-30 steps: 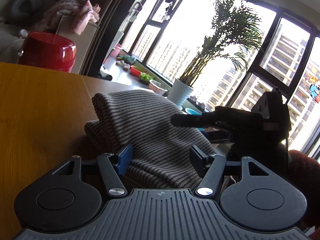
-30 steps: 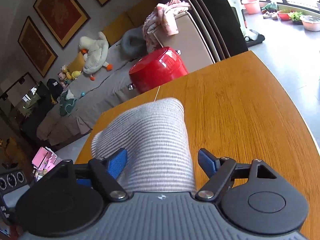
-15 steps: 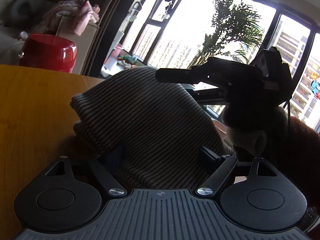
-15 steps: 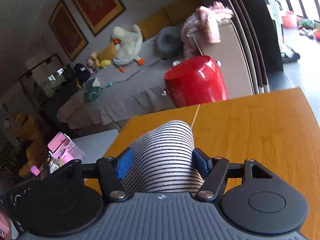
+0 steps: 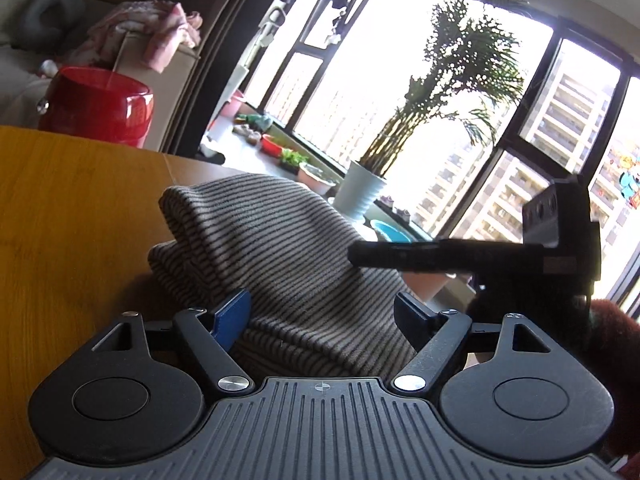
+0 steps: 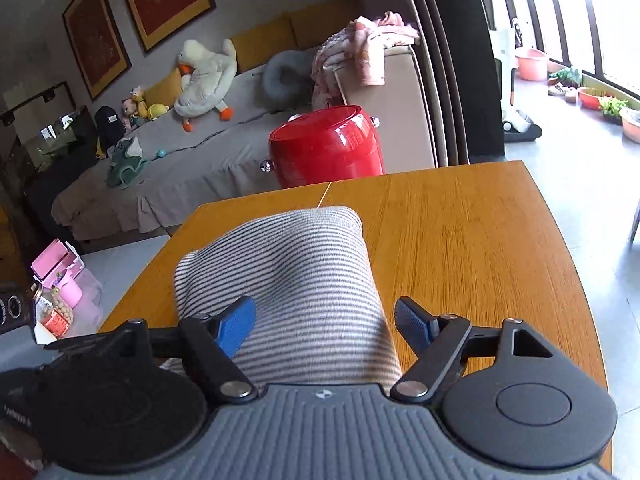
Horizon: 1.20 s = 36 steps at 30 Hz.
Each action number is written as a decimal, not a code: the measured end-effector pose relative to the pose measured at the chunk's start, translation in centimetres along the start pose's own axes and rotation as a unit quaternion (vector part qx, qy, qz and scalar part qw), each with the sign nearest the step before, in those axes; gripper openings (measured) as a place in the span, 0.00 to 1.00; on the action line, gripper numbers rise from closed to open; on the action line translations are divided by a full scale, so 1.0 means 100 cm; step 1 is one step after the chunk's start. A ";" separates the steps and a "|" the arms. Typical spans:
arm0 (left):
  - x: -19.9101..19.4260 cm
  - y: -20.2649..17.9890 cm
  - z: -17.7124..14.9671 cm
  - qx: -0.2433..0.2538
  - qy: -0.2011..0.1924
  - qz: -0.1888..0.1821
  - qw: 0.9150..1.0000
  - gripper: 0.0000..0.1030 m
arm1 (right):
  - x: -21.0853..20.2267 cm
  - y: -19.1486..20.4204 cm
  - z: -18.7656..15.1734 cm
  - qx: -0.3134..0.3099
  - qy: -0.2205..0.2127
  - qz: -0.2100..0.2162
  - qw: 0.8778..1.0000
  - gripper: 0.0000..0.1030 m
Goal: Fold clothes
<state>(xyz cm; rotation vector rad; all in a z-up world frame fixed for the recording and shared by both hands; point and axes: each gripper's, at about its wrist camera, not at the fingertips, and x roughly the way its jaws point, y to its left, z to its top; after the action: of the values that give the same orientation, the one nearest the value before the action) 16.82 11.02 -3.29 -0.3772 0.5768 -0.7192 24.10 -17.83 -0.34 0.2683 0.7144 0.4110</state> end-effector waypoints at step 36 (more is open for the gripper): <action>0.002 -0.018 0.005 -0.048 0.048 0.098 0.993 0.60 | -0.042 -0.006 -0.046 -0.101 -0.021 -0.045 0.994 0.75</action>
<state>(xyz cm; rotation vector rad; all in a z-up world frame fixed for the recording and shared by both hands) 16.36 9.72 -2.02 -0.3699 0.7310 -0.5247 18.23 -19.81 -1.51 0.0544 0.6353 0.3877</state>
